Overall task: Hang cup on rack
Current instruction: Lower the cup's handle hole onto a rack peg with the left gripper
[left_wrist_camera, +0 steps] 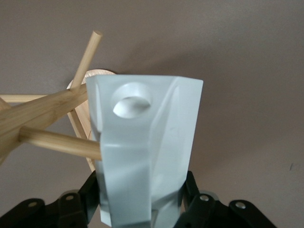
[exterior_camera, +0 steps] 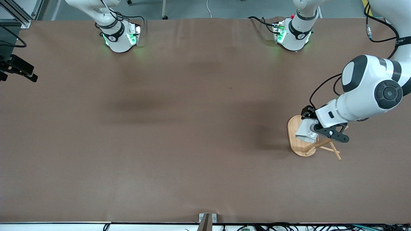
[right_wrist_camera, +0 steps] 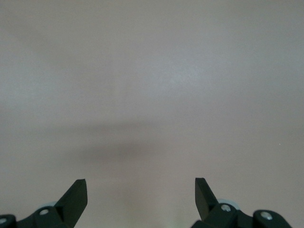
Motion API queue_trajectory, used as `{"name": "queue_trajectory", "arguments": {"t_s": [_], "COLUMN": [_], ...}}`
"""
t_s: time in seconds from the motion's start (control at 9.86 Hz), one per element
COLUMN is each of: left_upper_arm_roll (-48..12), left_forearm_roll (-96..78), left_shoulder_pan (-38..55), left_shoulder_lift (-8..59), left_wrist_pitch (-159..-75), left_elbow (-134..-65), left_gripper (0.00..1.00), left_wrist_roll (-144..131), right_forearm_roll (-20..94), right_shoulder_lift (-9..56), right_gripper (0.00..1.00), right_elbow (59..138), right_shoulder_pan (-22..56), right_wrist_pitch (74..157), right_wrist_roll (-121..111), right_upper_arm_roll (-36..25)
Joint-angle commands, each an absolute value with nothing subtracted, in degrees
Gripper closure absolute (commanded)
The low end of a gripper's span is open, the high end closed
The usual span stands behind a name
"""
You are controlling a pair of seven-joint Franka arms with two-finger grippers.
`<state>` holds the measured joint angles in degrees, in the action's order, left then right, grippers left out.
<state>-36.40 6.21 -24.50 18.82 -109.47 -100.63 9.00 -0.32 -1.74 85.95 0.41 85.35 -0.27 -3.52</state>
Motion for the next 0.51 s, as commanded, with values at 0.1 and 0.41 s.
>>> {"name": "queue_trajectory", "arguments": {"t_s": [0.1,0.41], "left_upper_arm_roll": [-36.65,-36.65], "left_forearm_roll": [7.38,7.38], "left_shoulder_pan": [-24.96,-26.10], "left_shoulder_lift": [21.44,22.58], "left_wrist_pitch": [-110.57,-110.57], "left_elbow": [-100.11,-99.05], "left_gripper": [0.70,0.70], "left_wrist_roll": [10.19,10.89], "right_forearm_roll": [-0.35,-0.44], "right_shoulder_lift": [-2.20,-2.20], "right_gripper": [0.00,0.00], "right_elbow": [86.40,86.40], "right_shoulder_pan": [0.79,1.05], "right_wrist_pitch": [85.78,85.69], "right_wrist_roll": [-0.18,-0.09], "right_upper_arm_roll": [-3.60,-3.60]}}
